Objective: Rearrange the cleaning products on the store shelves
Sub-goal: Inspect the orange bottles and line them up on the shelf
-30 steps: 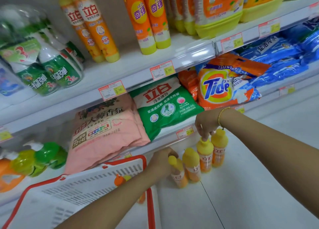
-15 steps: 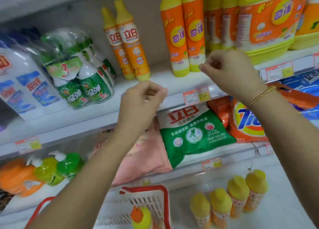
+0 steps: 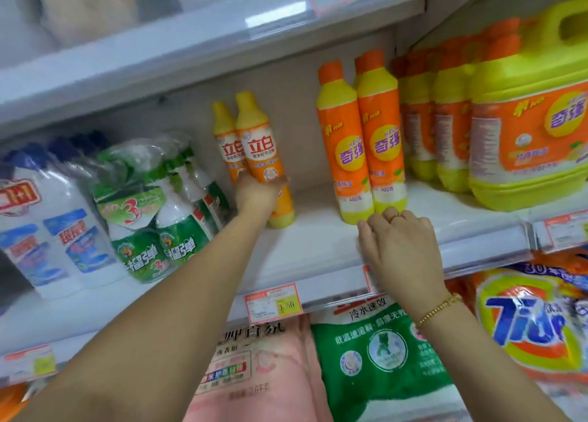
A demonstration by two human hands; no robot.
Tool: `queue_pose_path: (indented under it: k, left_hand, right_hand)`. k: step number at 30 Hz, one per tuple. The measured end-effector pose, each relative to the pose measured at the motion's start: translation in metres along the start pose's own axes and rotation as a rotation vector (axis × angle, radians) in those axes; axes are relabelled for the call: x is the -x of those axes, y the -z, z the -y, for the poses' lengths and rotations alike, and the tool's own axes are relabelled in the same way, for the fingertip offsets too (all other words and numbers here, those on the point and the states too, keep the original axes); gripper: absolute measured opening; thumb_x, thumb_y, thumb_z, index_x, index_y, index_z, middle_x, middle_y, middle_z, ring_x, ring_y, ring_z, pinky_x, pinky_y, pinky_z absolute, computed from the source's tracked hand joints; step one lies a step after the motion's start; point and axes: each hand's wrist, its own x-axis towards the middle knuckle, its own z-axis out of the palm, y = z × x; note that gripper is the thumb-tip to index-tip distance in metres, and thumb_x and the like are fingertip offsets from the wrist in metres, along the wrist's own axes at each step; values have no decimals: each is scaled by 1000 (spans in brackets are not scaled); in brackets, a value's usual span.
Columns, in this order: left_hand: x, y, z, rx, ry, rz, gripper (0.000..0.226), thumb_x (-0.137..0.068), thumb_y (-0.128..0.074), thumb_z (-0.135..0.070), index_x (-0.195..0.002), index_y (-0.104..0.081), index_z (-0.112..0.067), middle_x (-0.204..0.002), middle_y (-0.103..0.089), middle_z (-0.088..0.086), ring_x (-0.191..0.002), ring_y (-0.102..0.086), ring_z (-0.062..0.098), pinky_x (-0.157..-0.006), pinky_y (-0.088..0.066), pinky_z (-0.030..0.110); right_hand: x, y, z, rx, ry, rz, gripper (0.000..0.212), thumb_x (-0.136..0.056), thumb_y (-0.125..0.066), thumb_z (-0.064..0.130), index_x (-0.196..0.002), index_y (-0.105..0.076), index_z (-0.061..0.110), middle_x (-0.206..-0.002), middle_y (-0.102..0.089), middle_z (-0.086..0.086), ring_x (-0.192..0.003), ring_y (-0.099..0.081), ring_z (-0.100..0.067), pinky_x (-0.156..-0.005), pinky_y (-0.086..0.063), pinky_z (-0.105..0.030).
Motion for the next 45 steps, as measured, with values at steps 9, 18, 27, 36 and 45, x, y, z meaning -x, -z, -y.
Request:
queue_pose_path:
  k: [9,18,27,36,45]
  left_hand:
    - [69,46,3,110,-160,206,61,-65,-79,12,-120,-55,-1,-101,-65,1,-87,-64,8,-80,-52,27]
    - [149,107,-35,63,-377,177,47,-62,-85,1,-98,-60,-14,-87,-60,-20,-76,-57,-21,-66,-44,3]
    - [191,148,-44,517,-22,169,30,-71,-78,-11,-98,-66,-12,-94,-75,3,-89,-72,19,-73,-59,32]
    - [194,157,-41,655,-13,287,45,-59,-78,-29,-99,-63,-14,-89,-76,-2,-86,-72,14,-70,-58,25]
    - [179,166,-33,710,-176,355,68,-38,-94,-46,-95,-70,-19,-98,-75,-1,-95,-70,15,-78,-56,28]
  right_hand:
    - [-1,8,1,-174,-63,42,45,-88,-37,42,-62,-59,14,-60,-53,-4,-61,-55,-30,-62,-28,-31]
    - [13,65,46,-761,-102,214,46,-81,-69,41,-116,-56,16,-114,-53,0,-107,-51,-17,-85,-41,-27]
    - [31,109,75,-954,99,76,71,-72,-70,49,-132,-36,34,-124,-35,27,-115,-44,4,-94,-40,-10]
    - [39,115,94,-890,158,-182,54,-78,-73,20,-126,-49,12,-123,-52,-2,-118,-46,-3,-98,-39,-14]
    - [29,138,100,-1689,-250,283,45,-75,-70,14,-114,-50,23,-99,-63,8,-83,-65,-10,-68,-53,-22]
